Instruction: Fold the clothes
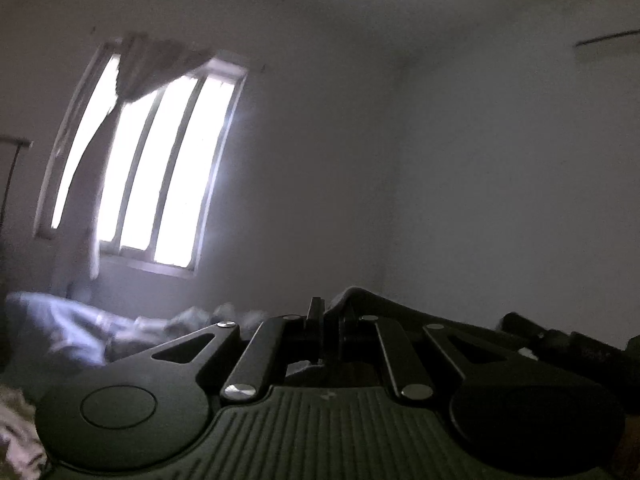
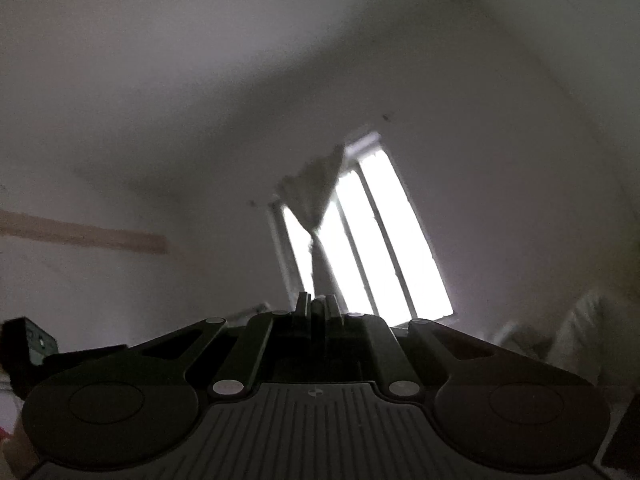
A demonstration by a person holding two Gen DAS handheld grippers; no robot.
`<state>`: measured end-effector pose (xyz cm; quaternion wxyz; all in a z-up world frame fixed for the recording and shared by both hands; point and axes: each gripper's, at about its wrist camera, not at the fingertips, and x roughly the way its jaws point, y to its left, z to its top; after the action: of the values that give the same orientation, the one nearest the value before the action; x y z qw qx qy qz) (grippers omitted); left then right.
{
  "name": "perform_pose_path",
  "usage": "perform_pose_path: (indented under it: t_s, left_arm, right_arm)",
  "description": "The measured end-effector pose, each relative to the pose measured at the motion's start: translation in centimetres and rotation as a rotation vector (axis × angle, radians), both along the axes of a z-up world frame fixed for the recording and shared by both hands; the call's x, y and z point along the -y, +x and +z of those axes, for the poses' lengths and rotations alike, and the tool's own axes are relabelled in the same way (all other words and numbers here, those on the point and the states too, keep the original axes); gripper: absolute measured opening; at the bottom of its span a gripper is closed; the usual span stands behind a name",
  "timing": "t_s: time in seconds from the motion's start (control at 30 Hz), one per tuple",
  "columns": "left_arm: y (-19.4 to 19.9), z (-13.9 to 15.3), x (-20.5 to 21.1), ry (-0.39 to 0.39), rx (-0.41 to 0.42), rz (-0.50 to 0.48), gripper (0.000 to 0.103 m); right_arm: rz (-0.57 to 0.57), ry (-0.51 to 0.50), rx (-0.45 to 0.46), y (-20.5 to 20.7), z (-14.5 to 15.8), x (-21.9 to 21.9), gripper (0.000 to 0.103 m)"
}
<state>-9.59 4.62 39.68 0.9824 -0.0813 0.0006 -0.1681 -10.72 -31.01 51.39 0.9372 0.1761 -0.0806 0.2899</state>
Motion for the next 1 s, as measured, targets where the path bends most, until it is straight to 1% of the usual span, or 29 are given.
perform_pose_path:
  t_s: [0.1, 0.23, 0.3, 0.37, 0.43, 0.57, 0.63, 0.67, 0.7, 0.77, 0.87, 0.93, 0.97, 1.0]
  left_arm:
    - [4.6, -2.7, 0.4, -0.015, -0.082, 0.033, 0.009]
    - [11.7, -6.8, 0.8, -0.03, -0.18, 0.076, 0.009]
    - [15.7, -9.0, 1.0, -0.024, -0.225, 0.104, 0.009]
    - [19.7, -10.7, 0.5, -0.036, -0.277, 0.124, 0.009]
    - [24.2, -12.4, 0.0, -0.037, -0.32, 0.151, 0.009]
    - [31.8, -15.5, -0.4, -0.018, -0.371, 0.203, 0.009]
    - [35.5, -17.3, -0.5, -0.008, -0.399, 0.221, 0.009]
    - [36.4, -18.4, -0.4, -0.003, -0.415, 0.23, 0.009]
    - [38.2, -19.4, -0.7, 0.002, -0.435, 0.241, 0.009]
    - [39.7, -21.1, -0.9, 0.012, -0.471, 0.253, 0.009]
    - [43.4, -24.8, -1.5, 0.04, -0.538, 0.275, 0.009]
    - [45.6, -27.6, -1.9, 0.056, -0.588, 0.289, 0.009]
    - [46.6, -28.8, -2.1, 0.058, -0.609, 0.293, 0.009]
    - [47.5, -30.2, -2.4, 0.06, -0.63, 0.298, 0.009]
  right_arm:
    - [-0.057, -0.04, -0.047, 4.2, -1.5, -0.5, 0.007]
    - [-0.132, -0.056, -0.109, 11.1, -4.0, -0.6, 0.007]
    - [-0.16, -0.043, -0.149, 15.0, -5.6, -0.6, 0.007]
    - [-0.189, -0.037, -0.199, 19.0, -7.0, -0.5, 0.007]
    - [-0.2, -0.036, -0.244, 22.8, -10.3, -2.0, 0.007]
    - [-0.207, -0.062, -0.335, 31.9, -13.9, -3.4, 0.007]
    - [-0.199, -0.072, -0.388, 36.5, -16.1, -4.7, 0.007]
    - [-0.197, -0.076, -0.408, 38.3, -17.4, -4.8, 0.007]
    - [-0.189, -0.081, -0.427, 39.5, -19.2, -5.1, 0.007]
    - [-0.189, -0.109, -0.469, 43.8, -22.0, -6.7, 0.007]
    - [-0.196, -0.155, -0.536, 49.8, -25.7, -7.8, 0.007]
    - [-0.194, -0.179, -0.585, 51.4, -29.6, -8.7, 0.007]
    - [-0.191, -0.187, -0.608, 50.9, -31.8, -9.3, 0.007]
    - [-0.189, -0.195, -0.634, 51.4, -33.9, -9.9, 0.007]
